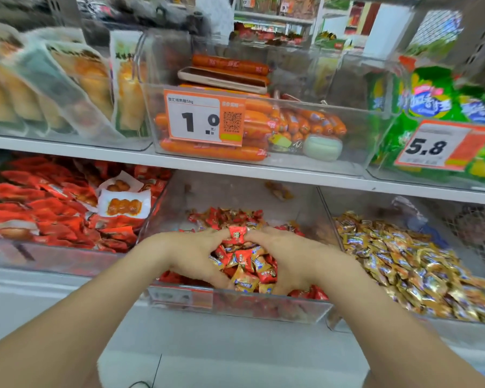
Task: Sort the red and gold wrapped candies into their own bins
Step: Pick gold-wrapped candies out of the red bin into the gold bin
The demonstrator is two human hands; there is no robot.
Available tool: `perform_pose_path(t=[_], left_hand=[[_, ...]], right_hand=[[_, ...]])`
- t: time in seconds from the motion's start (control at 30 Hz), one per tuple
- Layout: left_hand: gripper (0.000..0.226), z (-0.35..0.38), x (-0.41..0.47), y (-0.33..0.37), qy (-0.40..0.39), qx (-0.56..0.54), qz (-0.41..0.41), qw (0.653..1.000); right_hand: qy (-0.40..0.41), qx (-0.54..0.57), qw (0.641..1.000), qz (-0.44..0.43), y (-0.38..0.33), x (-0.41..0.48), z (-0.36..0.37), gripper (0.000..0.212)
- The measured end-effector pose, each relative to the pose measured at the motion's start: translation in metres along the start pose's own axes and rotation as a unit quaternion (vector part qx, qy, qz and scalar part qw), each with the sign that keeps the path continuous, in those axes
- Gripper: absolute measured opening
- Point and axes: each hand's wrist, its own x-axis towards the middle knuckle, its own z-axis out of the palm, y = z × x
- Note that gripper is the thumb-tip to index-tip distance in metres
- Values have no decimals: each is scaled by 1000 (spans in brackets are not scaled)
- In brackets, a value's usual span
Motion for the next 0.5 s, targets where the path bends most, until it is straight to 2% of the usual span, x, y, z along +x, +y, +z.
perform_pose_path(t=[0.13,0.23,0.33,0.5], left_hand=[[130,11,18,3,11,17,-21,1000],[129,25,36,-7,76,48,-56,994],[119,23,47,-11,144,107,-51,982],[124,3,28,-16,116,86,-64,988]], right_hand=[[-19,-35,999,28,1,19,10,123],[17,-81,996,41,5,32,16,127],[63,-86,992,67,7,41,9,128],[28,-30,997,61,13,34,-12,139]])
